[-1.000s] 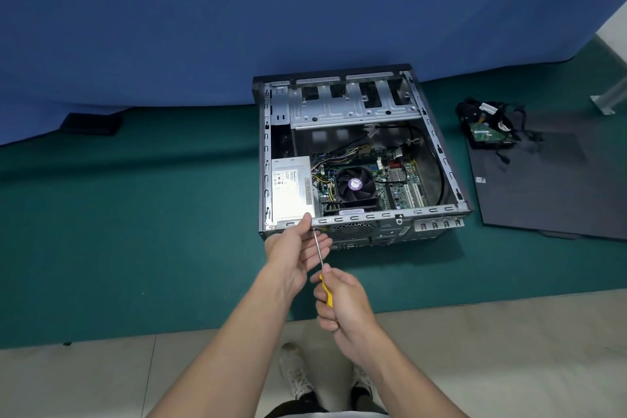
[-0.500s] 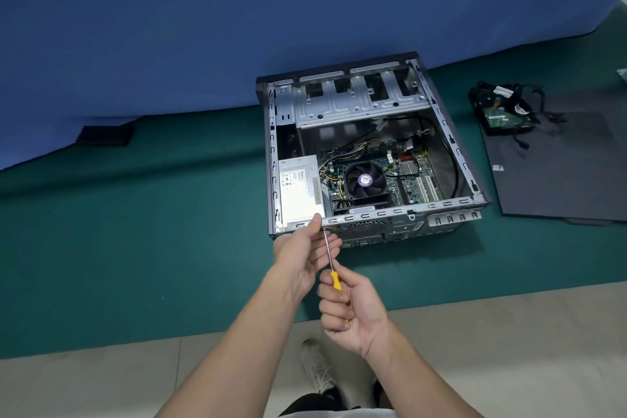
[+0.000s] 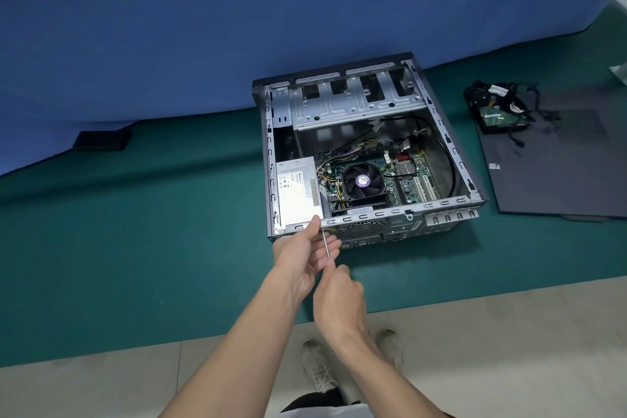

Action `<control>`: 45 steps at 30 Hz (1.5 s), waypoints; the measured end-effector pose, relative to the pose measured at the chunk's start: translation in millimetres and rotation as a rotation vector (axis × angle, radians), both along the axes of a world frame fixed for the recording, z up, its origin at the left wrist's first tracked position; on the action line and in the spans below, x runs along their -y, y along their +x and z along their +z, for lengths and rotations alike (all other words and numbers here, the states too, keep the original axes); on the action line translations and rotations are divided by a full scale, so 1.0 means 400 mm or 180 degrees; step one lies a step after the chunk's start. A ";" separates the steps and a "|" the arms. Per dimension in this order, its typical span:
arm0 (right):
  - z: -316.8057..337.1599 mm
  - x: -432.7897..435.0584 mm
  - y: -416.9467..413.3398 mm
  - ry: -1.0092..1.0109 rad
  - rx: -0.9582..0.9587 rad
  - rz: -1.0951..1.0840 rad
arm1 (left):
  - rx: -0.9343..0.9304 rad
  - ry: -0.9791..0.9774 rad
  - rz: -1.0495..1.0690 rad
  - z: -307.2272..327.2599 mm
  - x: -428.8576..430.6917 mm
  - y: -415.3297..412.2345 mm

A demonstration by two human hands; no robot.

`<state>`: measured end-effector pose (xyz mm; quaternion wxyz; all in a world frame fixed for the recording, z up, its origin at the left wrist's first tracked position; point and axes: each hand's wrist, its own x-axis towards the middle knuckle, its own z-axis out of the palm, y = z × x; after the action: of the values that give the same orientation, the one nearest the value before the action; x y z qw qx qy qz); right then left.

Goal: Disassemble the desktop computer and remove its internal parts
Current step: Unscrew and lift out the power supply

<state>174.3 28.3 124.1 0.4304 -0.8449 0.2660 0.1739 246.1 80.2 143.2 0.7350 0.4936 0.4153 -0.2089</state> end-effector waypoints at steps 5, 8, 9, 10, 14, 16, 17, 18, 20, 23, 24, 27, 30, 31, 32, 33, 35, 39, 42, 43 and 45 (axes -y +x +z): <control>-0.001 0.023 0.004 0.0811 -0.0021 -0.0275 | 0.0109 0.0173 -0.0167 -0.006 0.004 -0.016; 0.017 0.054 0.000 0.2508 -0.0248 -0.1066 | 0.0208 0.0277 -0.0289 -0.006 0.010 -0.017; 0.019 0.070 -0.009 0.3067 -0.0434 -0.1200 | 0.0222 0.0305 -0.0282 -0.006 0.012 -0.016; 0.020 0.088 -0.020 0.3601 -0.0688 -0.1209 | 0.0222 0.0325 -0.0265 -0.005 0.014 -0.015; 0.014 0.151 -0.071 0.5029 -0.1224 -0.1058 | 0.0268 0.0340 -0.0200 -0.004 0.016 -0.016; 0.012 0.165 -0.078 0.5127 -0.1029 -0.1129 | 0.0314 0.0371 -0.0145 -0.003 0.015 -0.018; 0.014 0.164 -0.075 0.5059 -0.0924 -0.1130 | 0.0345 0.0419 -0.0126 -0.003 0.016 -0.018; 0.017 0.160 -0.071 0.4897 -0.0832 -0.1060 | 0.0378 0.0514 -0.0141 -0.004 0.018 -0.019; 0.023 0.140 -0.064 0.4143 -0.0593 -0.0770 | 0.0447 0.0854 -0.0260 -0.009 0.022 -0.021; 0.036 0.098 -0.069 0.2178 -0.0173 -0.0230 | 0.0588 0.1305 -0.0462 -0.013 0.024 -0.026; 0.042 0.089 -0.072 0.1560 -0.0027 -0.0040 | 0.0630 0.1390 -0.0526 -0.012 0.024 -0.028; 0.050 0.080 -0.074 0.0727 0.0306 0.0405 | 0.0683 0.1452 -0.0557 -0.007 0.022 -0.029; 0.053 0.097 -0.072 0.1685 0.0131 0.0046 | 0.0661 0.1365 -0.0414 -0.003 0.028 -0.027; 0.055 0.107 -0.070 0.2429 -0.0128 -0.0268 | 0.0639 0.1293 -0.0361 -0.003 0.029 -0.026; 0.058 0.119 -0.068 0.3166 -0.0428 -0.0531 | 0.0618 0.1178 -0.0310 -0.004 0.028 -0.024; 0.061 0.132 -0.070 0.3722 -0.0680 -0.0719 | 0.0611 0.1015 -0.0259 -0.004 0.027 -0.026; 0.065 0.148 -0.078 0.4124 -0.0812 -0.0799 | 0.0621 0.0580 -0.0112 0.000 0.026 -0.031; 0.068 0.115 -0.086 0.2520 -0.0199 -0.0288 | 0.0655 0.0210 -0.0040 0.002 0.022 -0.042; 0.066 0.094 -0.092 0.0721 0.0264 0.0450 | 0.0636 0.0190 -0.0141 0.004 0.019 -0.050; 0.065 0.091 -0.092 0.0509 0.0386 0.0591 | 0.0627 0.0136 -0.0140 0.004 0.016 -0.050; 0.068 0.098 -0.091 0.0754 0.0420 0.0585 | 0.0600 -0.0066 -0.0070 0.005 0.013 -0.047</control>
<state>137.7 -10.7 151.2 0.5258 -0.8186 0.1364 0.1869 227.4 75.1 145.3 0.7736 0.5080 0.3366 -0.1738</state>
